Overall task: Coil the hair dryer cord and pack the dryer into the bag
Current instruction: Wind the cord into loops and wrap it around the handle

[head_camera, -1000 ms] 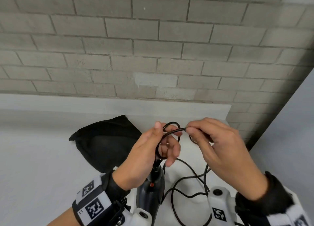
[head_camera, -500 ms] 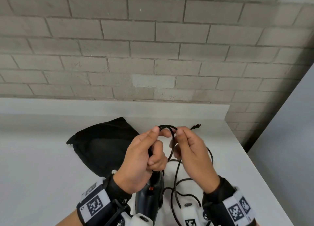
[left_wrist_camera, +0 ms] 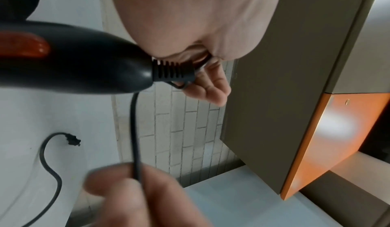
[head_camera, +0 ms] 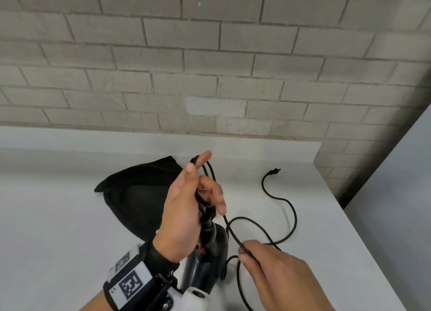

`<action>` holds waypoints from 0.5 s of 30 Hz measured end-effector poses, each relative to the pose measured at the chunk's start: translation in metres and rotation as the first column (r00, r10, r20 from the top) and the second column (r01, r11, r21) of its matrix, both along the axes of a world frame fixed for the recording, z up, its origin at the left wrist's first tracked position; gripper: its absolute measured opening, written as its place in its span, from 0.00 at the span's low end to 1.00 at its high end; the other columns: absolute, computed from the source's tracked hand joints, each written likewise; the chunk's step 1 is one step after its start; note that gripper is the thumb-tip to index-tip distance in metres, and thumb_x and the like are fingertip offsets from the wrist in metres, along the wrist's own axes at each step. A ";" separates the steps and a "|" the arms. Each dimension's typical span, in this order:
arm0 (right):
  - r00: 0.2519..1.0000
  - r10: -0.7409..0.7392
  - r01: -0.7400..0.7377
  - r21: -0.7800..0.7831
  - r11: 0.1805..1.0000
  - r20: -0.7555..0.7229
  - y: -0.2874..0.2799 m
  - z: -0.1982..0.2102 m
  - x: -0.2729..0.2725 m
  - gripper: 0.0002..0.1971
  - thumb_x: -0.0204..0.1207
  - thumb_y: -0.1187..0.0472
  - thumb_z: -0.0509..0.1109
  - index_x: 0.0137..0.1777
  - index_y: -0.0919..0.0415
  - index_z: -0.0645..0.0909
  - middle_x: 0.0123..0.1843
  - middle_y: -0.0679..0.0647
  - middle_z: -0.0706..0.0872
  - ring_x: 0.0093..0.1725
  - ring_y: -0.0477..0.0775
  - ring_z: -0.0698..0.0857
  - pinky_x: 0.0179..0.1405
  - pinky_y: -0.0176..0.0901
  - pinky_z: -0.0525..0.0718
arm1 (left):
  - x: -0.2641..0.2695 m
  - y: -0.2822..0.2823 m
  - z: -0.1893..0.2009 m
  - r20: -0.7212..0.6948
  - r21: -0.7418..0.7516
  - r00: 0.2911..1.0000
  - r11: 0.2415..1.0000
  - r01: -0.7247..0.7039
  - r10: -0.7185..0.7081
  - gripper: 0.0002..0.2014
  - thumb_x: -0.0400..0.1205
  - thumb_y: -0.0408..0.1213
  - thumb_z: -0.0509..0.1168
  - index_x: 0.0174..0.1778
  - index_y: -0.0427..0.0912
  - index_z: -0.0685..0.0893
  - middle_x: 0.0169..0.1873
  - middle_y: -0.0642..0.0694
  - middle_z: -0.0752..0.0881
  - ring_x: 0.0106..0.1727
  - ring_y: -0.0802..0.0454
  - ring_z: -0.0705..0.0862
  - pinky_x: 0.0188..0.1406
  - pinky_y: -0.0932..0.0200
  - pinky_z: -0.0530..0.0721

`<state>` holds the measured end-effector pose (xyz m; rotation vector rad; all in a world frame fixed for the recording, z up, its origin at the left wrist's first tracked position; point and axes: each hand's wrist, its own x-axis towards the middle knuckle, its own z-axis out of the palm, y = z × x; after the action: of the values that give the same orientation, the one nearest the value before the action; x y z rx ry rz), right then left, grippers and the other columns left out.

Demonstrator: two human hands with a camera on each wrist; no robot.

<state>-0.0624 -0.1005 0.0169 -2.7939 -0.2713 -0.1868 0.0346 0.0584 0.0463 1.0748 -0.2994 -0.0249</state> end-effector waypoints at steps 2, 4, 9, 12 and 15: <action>0.985 0.011 -0.004 -0.045 0.999 0.174 -0.004 0.006 -0.007 0.12 0.83 0.44 0.50 0.47 0.39 0.75 0.30 0.37 0.81 0.23 0.40 0.79 0.14 0.31 0.74 | 0.001 0.000 -0.001 0.024 0.037 1.000 0.999 -0.007 0.007 0.23 0.89 0.51 0.46 0.74 0.45 0.76 0.28 0.41 0.86 0.26 0.47 0.86 0.36 0.58 0.86; 0.960 0.077 -0.053 -0.096 0.994 0.268 -0.008 0.006 -0.009 0.16 0.87 0.47 0.45 0.48 0.42 0.75 0.27 0.41 0.80 0.21 0.45 0.77 0.12 0.30 0.71 | 0.000 -0.002 -0.001 0.035 0.059 0.999 0.998 0.008 -0.010 0.24 0.88 0.51 0.46 0.73 0.45 0.75 0.31 0.39 0.89 0.31 0.44 0.89 0.38 0.56 0.88; 0.891 0.206 -0.147 -0.171 0.974 0.405 -0.007 0.027 -0.013 0.20 0.87 0.49 0.48 0.43 0.46 0.82 0.26 0.46 0.73 0.22 0.49 0.74 0.16 0.32 0.69 | -0.006 -0.009 -0.003 0.103 0.220 0.993 0.975 0.031 -0.054 0.27 0.86 0.50 0.46 0.75 0.37 0.73 0.36 0.36 0.91 0.37 0.40 0.92 0.40 0.55 0.89; 0.878 0.241 -0.208 -0.123 0.970 0.413 -0.011 0.040 -0.011 0.18 0.88 0.47 0.48 0.48 0.46 0.80 0.28 0.46 0.72 0.25 0.47 0.71 0.16 0.35 0.72 | -0.011 -0.009 -0.003 0.141 0.303 0.982 0.950 0.074 -0.122 0.26 0.86 0.49 0.46 0.76 0.39 0.71 0.35 0.35 0.91 0.38 0.42 0.92 0.40 0.56 0.89; 0.884 0.243 -0.280 0.036 0.959 0.400 -0.021 0.050 -0.005 0.10 0.86 0.47 0.57 0.56 0.43 0.79 0.32 0.45 0.73 0.29 0.47 0.72 0.20 0.40 0.77 | -0.014 -0.008 -0.001 0.165 0.348 0.965 0.927 0.137 -0.205 0.28 0.83 0.53 0.49 0.76 0.42 0.72 0.35 0.36 0.91 0.37 0.45 0.92 0.40 0.59 0.88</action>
<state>-0.0669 -0.1217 0.0672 -2.5706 -0.7121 -0.6778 0.0206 0.0502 0.0458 1.3897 -0.5867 -0.1299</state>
